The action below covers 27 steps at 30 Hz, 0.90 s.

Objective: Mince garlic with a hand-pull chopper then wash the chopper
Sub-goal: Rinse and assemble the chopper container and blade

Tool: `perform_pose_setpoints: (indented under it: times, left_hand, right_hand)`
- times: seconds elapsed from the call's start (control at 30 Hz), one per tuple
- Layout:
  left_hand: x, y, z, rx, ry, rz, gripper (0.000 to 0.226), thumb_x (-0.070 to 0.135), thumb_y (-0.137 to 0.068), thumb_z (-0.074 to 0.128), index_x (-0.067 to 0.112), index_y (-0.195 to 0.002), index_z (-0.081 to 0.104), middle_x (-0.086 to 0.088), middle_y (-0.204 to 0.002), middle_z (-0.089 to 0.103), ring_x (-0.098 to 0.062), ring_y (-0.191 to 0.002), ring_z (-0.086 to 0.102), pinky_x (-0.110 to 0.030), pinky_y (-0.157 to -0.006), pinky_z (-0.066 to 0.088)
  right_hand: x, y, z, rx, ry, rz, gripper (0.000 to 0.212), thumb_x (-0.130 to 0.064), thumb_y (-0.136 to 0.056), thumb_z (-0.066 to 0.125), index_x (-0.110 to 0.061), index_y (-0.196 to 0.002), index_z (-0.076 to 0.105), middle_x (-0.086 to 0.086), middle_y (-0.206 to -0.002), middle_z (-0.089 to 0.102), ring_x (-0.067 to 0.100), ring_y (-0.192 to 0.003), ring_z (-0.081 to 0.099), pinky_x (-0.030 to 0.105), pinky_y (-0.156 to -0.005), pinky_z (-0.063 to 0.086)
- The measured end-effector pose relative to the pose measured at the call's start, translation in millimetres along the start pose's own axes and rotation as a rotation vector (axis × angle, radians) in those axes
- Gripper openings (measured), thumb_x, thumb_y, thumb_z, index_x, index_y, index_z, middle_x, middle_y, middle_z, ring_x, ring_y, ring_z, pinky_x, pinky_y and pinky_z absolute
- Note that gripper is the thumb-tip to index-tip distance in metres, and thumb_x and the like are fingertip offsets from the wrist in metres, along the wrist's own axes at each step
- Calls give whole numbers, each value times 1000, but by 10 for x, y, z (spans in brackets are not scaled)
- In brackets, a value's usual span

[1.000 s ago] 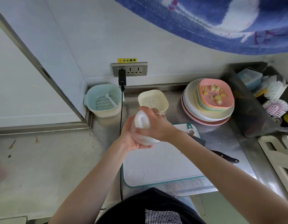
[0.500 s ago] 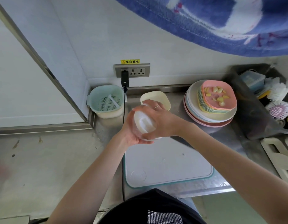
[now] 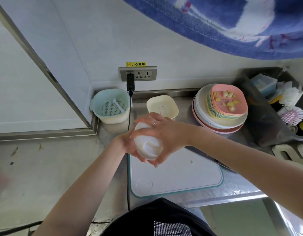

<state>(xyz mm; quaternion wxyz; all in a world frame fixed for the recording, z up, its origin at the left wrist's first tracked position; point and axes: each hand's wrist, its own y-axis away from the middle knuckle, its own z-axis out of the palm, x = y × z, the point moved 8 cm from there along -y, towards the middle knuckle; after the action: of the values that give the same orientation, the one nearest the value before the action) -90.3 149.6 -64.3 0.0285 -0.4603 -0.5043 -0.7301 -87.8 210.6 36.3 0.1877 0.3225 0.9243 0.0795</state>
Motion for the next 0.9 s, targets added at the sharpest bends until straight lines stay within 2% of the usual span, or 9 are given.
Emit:
perform_pose_setpoints:
  times: [0.03,0.07,0.13,0.2,0.3,0.4,0.53,0.7,0.9]
  left_hand:
    - [31,-26,-12,-11,54,44,92,5,-35,93,8,-118,53,-4,-95,61,-15,-73,70,-35,-65,59]
    - [60,-38,-6,-39,173,68,78,19,-41,90,11,-111,57,-9,-100,66,-24,-86,70,-46,-79,57]
    - [34,-53,53,-57,510,-57,55,43,-68,70,10,-111,64,-17,-109,68,-42,-102,64,-62,-94,45]
    - [-19,-110,51,13,626,-119,61,60,-76,56,14,-117,64,-16,-110,69,-46,-99,65,-58,-78,54]
    - [-35,-137,51,130,595,-77,64,69,-76,50,23,-117,64,-7,-103,71,-35,-88,70,-49,-61,57]
    - [-59,-136,92,144,628,-82,63,72,-75,49,24,-112,65,-5,-97,72,-33,-83,71,-43,-56,57]
    - [4,-131,113,90,622,-99,73,76,-73,50,21,-119,63,-11,-112,70,-44,-93,67,-38,-54,57]
    - [79,-107,132,52,614,-96,71,77,-74,48,20,-112,65,-10,-103,72,-43,-86,68,-30,-50,55]
    - [43,-108,171,-3,641,-83,74,75,-71,51,19,-117,64,-12,-105,69,-41,-85,67,-25,-45,51]
  right_hand:
    - [29,-4,15,10,-9,24,97,-60,-54,79,-55,-135,24,-17,-148,11,23,-138,7,45,-103,32]
    - [82,-6,37,32,-32,70,99,-58,-55,79,-54,-135,21,-16,-146,13,24,-136,9,43,-100,34]
    - [241,5,93,103,-149,214,102,-54,-56,79,-52,-136,17,-12,-143,16,25,-132,15,40,-95,40]
    - [391,24,161,170,-295,362,99,-55,-57,78,-51,-135,17,-8,-139,19,30,-128,22,44,-95,43]
    - [443,15,235,187,-324,443,95,-56,-60,77,-49,-134,18,-3,-136,23,33,-125,26,46,-97,42]
    - [473,25,208,158,-395,405,92,-52,-60,80,-52,-131,22,-8,-134,26,26,-125,27,43,-94,44]
    - [602,75,103,176,-547,359,91,-40,-60,82,-59,-131,28,-18,-137,28,16,-128,29,40,-101,40]
    - [620,105,46,219,-581,325,90,-35,-63,82,-60,-131,29,-20,-140,26,10,-128,30,31,-101,37]
    - [585,190,-53,319,-745,319,85,-41,-57,78,-58,-127,33,-17,-137,29,13,-129,31,42,-105,40]
